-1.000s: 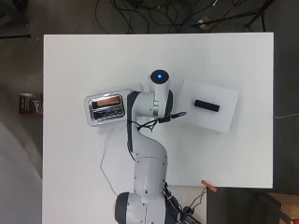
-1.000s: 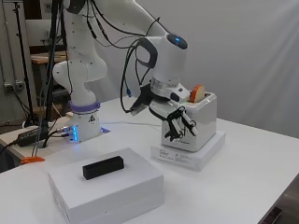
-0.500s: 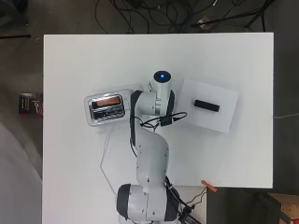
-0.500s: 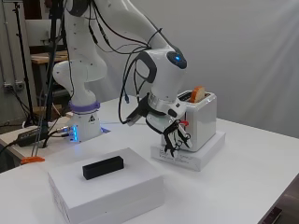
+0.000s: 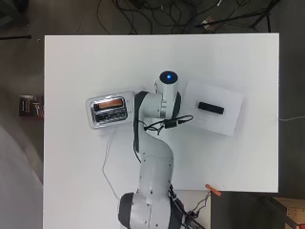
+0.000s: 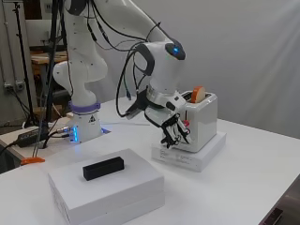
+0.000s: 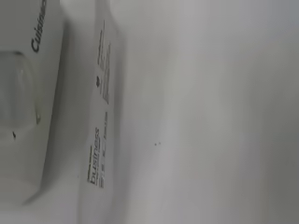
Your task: Teleoperate dual arm-hand system to toast a bread
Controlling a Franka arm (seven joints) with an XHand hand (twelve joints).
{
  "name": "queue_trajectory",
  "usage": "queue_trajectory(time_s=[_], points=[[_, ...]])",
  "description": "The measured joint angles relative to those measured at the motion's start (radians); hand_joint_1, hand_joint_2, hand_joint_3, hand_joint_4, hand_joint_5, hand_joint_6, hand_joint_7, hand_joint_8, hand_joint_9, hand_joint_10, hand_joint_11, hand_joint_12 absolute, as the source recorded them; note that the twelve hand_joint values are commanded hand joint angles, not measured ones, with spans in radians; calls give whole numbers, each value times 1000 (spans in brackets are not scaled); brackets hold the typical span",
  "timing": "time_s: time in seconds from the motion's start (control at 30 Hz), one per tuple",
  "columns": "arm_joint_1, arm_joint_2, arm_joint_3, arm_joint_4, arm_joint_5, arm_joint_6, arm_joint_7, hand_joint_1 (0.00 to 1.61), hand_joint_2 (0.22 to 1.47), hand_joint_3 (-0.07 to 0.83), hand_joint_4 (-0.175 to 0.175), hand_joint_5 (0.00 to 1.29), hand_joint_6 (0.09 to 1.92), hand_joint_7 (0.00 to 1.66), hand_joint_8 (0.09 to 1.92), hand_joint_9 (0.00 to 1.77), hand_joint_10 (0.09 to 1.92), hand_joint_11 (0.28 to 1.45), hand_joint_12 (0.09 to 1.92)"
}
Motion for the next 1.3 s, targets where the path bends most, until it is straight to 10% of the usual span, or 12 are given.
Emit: queue_trajectory(time_s=[0.13,0.2,0.23,0.3,0.4,0.67,0.87,1.03,1.13,1.17,1.23,1.3], points=[[3,-86,9,-24,-9,26,29,2,1185,-1,-58,364,87,752,141,852,218,603,252],[7,-102,23,-41,-21,33,66,0,1177,0,-61,356,87,793,87,929,87,673,87],[8,-103,31,-46,-21,35,75,16,1193,-13,-72,361,87,922,87,1020,295,699,344],[9,-98,38,-47,-8,35,60,60,1207,-10,-89,378,87,961,750,1084,1100,677,1217],[11,-80,50,-43,2,31,15,43,1177,-6,-98,403,87,891,1206,1052,1522,622,1649],[15,20,60,-53,-8,45,40,89,1029,-2,-114,343,87,922,716,959,1136,540,1250],[2,137,30,-48,44,41,15,80,1010,4,-117,319,87,835,1475,986,1665,573,1575],[4,107,32,-73,76,61,3,1,1011,0,-82,360,87,966,228,1065,374,725,272],[6,15,38,-68,78,51,-6,0,1043,-5,-91,420,87,1010,681,1088,1092,668,1102],[7,-19,41,-58,79,36,-6,0,1041,-4,-96,413,87,932,761,1027,1115,624,1126],[11,-78,50,-46,73,13,9,0,1047,-1,-97,396,87,855,430,969,629,629,598],[14,-140,59,-43,59,1,36,0,1074,4,-76,521,87,893,761,1016,941,667,881]])
